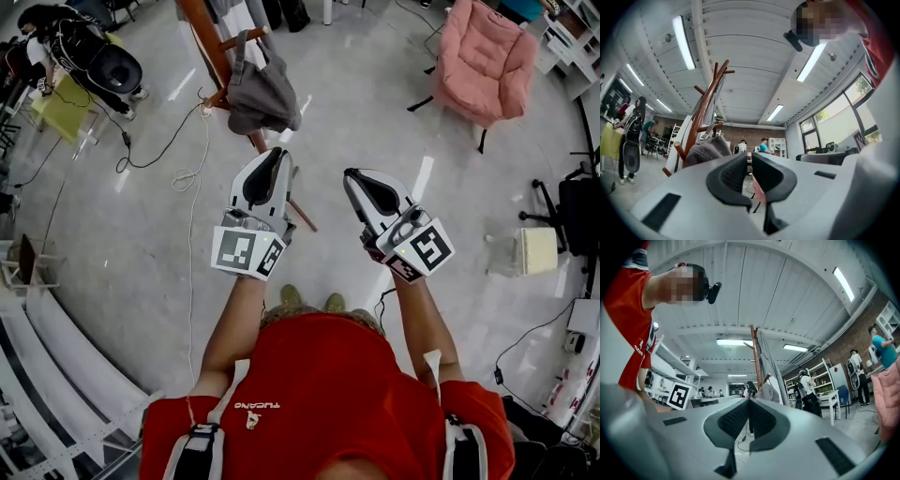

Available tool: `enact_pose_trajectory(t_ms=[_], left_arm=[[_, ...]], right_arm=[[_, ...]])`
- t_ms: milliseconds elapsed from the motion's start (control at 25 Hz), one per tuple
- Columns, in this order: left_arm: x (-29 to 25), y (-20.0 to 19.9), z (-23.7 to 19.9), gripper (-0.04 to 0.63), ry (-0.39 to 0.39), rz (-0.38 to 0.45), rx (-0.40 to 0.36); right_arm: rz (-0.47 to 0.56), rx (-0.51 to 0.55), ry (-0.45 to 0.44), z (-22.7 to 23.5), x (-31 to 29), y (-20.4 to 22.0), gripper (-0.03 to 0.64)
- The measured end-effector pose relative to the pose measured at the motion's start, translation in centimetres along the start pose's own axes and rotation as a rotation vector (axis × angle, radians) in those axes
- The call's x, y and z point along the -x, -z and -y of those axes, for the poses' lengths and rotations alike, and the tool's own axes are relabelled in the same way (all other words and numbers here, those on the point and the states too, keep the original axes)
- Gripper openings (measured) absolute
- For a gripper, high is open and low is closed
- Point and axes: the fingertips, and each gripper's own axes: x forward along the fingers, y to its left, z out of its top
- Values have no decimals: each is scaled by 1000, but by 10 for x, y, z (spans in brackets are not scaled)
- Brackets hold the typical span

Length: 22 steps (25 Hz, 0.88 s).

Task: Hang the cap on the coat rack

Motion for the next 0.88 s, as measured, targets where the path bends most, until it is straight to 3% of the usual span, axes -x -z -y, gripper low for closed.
enact_pose_trajectory(t_ms=[160, 520, 880], left_arm=[[10, -21, 1, 10, 60, 32, 28], [34, -55, 9, 8, 211, 68, 56], [46, -58, 10, 8, 270, 55, 75]], right_arm=[[17, 9, -6, -11, -11, -5, 23], [52, 38, -1, -41, -32, -17, 23], [71, 86, 31, -56, -34, -29, 23]])
